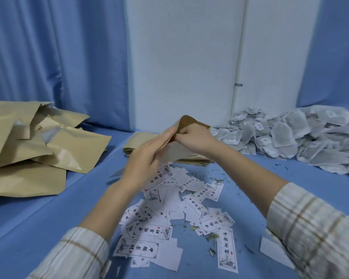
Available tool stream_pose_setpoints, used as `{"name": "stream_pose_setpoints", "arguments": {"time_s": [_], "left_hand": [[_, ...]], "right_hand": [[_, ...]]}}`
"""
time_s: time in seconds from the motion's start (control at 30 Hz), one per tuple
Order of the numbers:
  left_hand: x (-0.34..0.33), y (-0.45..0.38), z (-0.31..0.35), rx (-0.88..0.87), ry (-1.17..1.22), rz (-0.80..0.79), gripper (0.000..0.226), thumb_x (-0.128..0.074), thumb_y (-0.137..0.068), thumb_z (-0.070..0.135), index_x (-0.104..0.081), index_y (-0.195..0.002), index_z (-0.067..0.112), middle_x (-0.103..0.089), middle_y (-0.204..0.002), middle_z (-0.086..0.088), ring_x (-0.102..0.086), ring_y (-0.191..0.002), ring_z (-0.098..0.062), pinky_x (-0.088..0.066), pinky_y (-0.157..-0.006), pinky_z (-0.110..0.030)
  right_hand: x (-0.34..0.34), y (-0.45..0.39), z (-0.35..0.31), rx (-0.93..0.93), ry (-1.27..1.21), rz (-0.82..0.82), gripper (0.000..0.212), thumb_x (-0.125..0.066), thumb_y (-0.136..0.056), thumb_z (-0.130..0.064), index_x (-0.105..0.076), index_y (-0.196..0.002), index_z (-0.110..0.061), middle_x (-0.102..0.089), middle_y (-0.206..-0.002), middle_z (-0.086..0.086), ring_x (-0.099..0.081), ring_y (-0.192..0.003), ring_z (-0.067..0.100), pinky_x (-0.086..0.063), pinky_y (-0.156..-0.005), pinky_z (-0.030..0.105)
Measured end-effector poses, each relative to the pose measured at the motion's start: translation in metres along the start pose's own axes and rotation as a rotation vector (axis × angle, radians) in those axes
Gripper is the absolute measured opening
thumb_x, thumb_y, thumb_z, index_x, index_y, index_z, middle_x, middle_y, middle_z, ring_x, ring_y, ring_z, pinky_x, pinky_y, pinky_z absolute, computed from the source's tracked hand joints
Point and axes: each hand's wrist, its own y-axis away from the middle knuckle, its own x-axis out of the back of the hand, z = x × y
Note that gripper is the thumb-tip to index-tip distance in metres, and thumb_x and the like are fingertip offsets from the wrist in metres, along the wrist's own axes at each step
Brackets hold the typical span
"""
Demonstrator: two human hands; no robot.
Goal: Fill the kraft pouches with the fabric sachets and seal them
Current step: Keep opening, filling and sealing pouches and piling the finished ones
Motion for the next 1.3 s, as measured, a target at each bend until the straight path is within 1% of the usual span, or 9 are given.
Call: {"name": "stream_pose_setpoints", "arguments": {"time_s": [0.13, 0.27, 0.4, 0.5, 0.57, 0.67, 0.83, 1.17, 1.3], "left_hand": [[0.023, -0.031, 0.007, 0.115, 0.068, 0.062, 0.052, -0.047, -0.095, 0.000, -0.052, -0.129, 0.039, -0.053, -0.118, 0.037, -0.049, -0.111, 0.014, -0.032, -0.087, 0.001], [0.040, -0.066, 0.013, 0.144, 0.170, 0.154, 0.040, -0.049, -0.098, 0.011, -0.058, -0.113, 0.047, -0.057, -0.103, 0.045, -0.050, -0.104, 0.020, -0.033, -0.086, 0.000], [0.045, -0.100, 0.011, 0.205, 0.280, 0.228, 0.031, -0.054, -0.095, 0.013, -0.062, -0.095, 0.043, -0.063, -0.082, 0.040, -0.057, -0.082, 0.019, -0.040, -0.072, -0.001], [0.043, -0.118, 0.006, 0.263, 0.441, 0.315, 0.016, -0.061, -0.092, 0.015, -0.064, -0.088, 0.031, -0.068, -0.074, 0.028, -0.063, -0.072, 0.010, -0.047, -0.067, -0.008], [0.042, -0.127, 0.004, 0.296, 0.529, 0.350, 0.011, -0.063, -0.090, 0.015, -0.065, -0.087, 0.026, -0.070, -0.074, 0.022, -0.066, -0.073, 0.004, -0.050, -0.067, -0.012], [0.040, -0.134, 0.001, 0.365, 0.575, 0.333, 0.009, -0.065, -0.088, 0.014, -0.067, -0.085, 0.022, -0.072, -0.077, 0.014, -0.068, -0.077, -0.006, -0.054, -0.076, -0.025], [0.042, -0.134, -0.009, 0.454, 0.626, 0.310, 0.005, -0.067, -0.086, 0.013, -0.069, -0.087, 0.017, -0.074, -0.082, 0.006, -0.070, -0.078, -0.010, -0.055, -0.068, -0.022], [0.032, -0.139, -0.019, 0.612, 0.551, 0.429, 0.015, -0.064, -0.089, 0.015, -0.066, -0.075, 0.010, -0.069, -0.069, -0.002, -0.065, -0.063, -0.017, -0.053, -0.066, -0.031], [0.018, -0.133, -0.020, 0.675, 0.577, 0.444, 0.014, -0.064, -0.089, 0.013, -0.064, -0.085, 0.000, -0.065, -0.077, -0.011, -0.060, -0.070, -0.022, -0.050, -0.069, -0.036]], "right_hand": [[0.034, 0.002, -0.013, 0.236, 0.106, 0.051, 0.054, -0.036, -0.097, -0.044, -0.040, -0.055, -0.011, -0.043, -0.055, 0.002, -0.039, -0.056, 0.015, -0.025, -0.054, 0.031], [0.067, -0.006, -0.010, 0.419, 0.252, 0.115, 0.051, -0.034, -0.094, -0.054, -0.040, -0.055, -0.021, -0.037, -0.048, -0.007, -0.038, -0.051, 0.006, -0.029, -0.055, 0.027], [0.094, -0.023, -0.006, 0.499, 0.348, 0.213, 0.032, -0.057, -0.084, -0.054, -0.065, -0.102, -0.029, -0.064, -0.091, -0.013, -0.056, -0.091, 0.008, -0.042, -0.078, 0.025], [0.107, -0.034, -0.001, 0.557, 0.202, 0.479, 0.034, -0.070, -0.071, -0.054, -0.066, -0.098, -0.034, -0.052, -0.106, -0.019, -0.038, -0.111, 0.003, -0.028, -0.098, 0.026], [0.112, -0.041, 0.004, 0.479, 0.082, 0.508, 0.032, -0.073, -0.065, -0.055, -0.063, -0.091, -0.039, -0.042, -0.119, -0.019, -0.029, -0.116, 0.001, -0.022, -0.104, 0.028], [0.117, -0.049, 0.010, 0.346, -0.083, 0.340, 0.033, -0.077, -0.059, -0.054, -0.059, -0.083, -0.040, -0.046, -0.122, -0.013, -0.043, -0.110, 0.003, -0.035, -0.095, 0.021], [0.128, -0.060, 0.022, 0.324, -0.165, 0.263, 0.043, -0.073, -0.051, -0.061, -0.068, -0.075, -0.026, -0.063, -0.080, -0.011, -0.053, -0.076, 0.003, -0.042, -0.071, 0.022], [0.131, -0.074, 0.043, 0.286, -0.198, 0.304, 0.014, -0.082, -0.065, -0.034, -0.068, -0.065, -0.031, -0.062, -0.059, -0.018, -0.053, -0.059, -0.010, -0.037, -0.054, 0.001], [0.127, -0.072, 0.051, 0.256, -0.132, 0.310, 0.023, -0.081, -0.067, -0.033, -0.067, -0.085, -0.028, -0.062, -0.069, -0.015, -0.055, -0.071, 0.000, -0.037, -0.059, 0.002]]}}
